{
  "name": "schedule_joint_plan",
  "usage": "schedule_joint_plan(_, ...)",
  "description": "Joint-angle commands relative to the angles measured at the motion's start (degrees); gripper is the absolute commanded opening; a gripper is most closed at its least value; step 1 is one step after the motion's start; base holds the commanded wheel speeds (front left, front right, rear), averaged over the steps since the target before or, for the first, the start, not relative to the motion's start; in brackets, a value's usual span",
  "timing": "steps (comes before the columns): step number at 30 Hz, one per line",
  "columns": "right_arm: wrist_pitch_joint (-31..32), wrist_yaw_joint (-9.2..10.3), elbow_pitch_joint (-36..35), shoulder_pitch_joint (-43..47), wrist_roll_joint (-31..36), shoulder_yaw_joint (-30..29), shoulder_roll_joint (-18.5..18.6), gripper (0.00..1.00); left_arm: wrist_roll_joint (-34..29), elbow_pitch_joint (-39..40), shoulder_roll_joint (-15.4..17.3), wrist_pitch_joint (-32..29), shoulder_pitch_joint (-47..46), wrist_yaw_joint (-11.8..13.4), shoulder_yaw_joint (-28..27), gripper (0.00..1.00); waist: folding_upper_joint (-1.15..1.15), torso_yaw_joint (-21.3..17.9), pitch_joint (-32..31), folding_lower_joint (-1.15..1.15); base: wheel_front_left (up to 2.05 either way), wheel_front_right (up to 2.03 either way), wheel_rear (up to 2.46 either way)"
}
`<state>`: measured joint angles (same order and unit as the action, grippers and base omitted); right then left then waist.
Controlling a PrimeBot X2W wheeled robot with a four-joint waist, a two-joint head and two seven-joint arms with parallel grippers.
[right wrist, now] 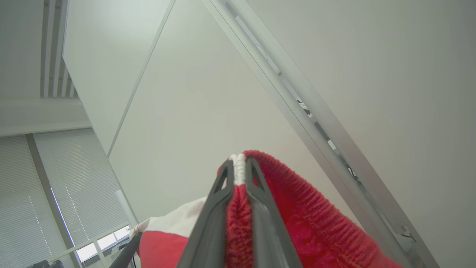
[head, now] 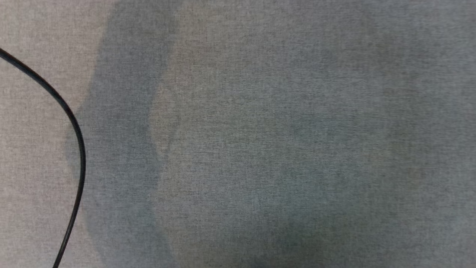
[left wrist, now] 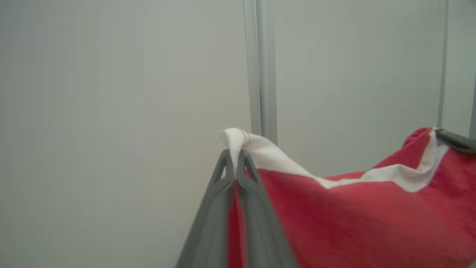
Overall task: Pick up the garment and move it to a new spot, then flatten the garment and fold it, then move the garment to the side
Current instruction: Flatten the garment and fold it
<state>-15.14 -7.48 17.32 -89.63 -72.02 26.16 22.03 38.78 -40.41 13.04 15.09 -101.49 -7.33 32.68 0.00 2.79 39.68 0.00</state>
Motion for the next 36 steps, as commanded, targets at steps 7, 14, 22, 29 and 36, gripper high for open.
schedule_joint_plan(7, 0.05, -0.03, -0.67, 11.49, -3.20, 7.02, 3.37, 0.00, 7.03, 3.85, 2.17, 0.03, 11.84, -0.13, 7.16, 0.00, 0.00, 0.70, 1.47, 0.00, 0.00, 0.00, 0.00)
schedule_joint_plan(14, 0.04, -0.04, -3.25, 22.50, -6.11, 8.37, 4.39, 0.00, 13.32, 10.33, 6.41, 0.05, 23.50, -0.14, 9.55, 0.00, 0.00, -0.48, -0.23, 0.00, 0.00, 0.00, 0.00)
schedule_joint_plan(22, 0.03, -0.04, -8.76, 33.99, -7.72, 10.40, 3.51, 0.00, 15.18, 18.28, 10.00, 0.05, 39.87, -0.15, 7.28, 0.00, 0.00, -1.54, -6.82, 0.00, 0.00, 0.00, 0.00)
schedule_joint_plan(29, 0.03, -0.04, -10.87, 44.77, -8.04, 13.34, 4.28, 0.00, 13.35, 23.98, 11.24, 0.06, 56.21, -0.15, 4.12, 0.00, 0.00, -1.65, -15.24, 0.00, 0.00, 0.00, 0.00)
schedule_joint_plan(36, 0.03, -0.04, -11.04, 53.20, -8.60, 16.52, 5.94, 0.00, 13.09, 26.81, 10.59, 0.06, 70.07, -0.15, 0.00, 0.00, 0.00, -2.28, -21.78, 0.00, 0.00, 0.00, 0.00)
